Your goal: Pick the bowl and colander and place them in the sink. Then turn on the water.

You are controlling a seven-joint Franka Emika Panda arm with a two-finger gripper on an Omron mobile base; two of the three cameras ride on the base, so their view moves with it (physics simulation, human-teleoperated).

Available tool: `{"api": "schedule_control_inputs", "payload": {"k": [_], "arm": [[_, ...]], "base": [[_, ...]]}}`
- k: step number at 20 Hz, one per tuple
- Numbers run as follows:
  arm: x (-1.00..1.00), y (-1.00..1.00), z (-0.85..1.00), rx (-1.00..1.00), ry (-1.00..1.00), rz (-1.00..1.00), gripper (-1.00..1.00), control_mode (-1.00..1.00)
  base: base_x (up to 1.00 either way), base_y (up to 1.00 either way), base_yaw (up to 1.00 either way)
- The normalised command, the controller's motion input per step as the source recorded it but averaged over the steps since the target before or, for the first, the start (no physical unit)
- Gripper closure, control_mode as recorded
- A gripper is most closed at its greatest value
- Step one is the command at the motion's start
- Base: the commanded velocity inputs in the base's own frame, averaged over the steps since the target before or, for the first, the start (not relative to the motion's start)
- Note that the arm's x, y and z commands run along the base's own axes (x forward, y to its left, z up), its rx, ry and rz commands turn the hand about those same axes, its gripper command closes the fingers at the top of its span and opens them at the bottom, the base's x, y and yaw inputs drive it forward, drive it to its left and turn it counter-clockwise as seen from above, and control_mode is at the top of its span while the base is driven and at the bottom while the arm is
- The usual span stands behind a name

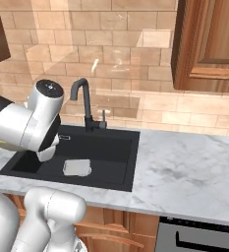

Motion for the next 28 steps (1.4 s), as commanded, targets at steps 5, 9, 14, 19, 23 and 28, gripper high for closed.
{"api": "schedule_control_inputs", "payload": {"k": [5, 9, 14, 19, 23, 28], "arm": [[0.0, -0.12, -0.07, 0.0, 0.0, 0.03, 1.0, -1.0], [0.0, -0.09, -0.15, -0.01, 0.0, 0.03, 1.0, -1.0], [0.0, -0.06, -0.22, -0.03, 0.0, 0.04, 1.0, -1.0], [0.01, 0.0, -0.27, -0.03, 0.0, 0.02, 1.0, -1.0], [0.08, -0.01, -0.26, -0.04, 0.0, 0.01, 1.0, -1.0], [0.14, -0.1, -0.18, -0.03, 0.0, 0.0, 1.0, -1.0]], "base": [[0.0, 0.0, 0.0], [0.0, 0.0, 0.0], [0.0, 0.0, 0.0], [0.0, 0.0, 0.0], [0.0, 0.0, 0.0], [0.0, 0.0, 0.0]]}}
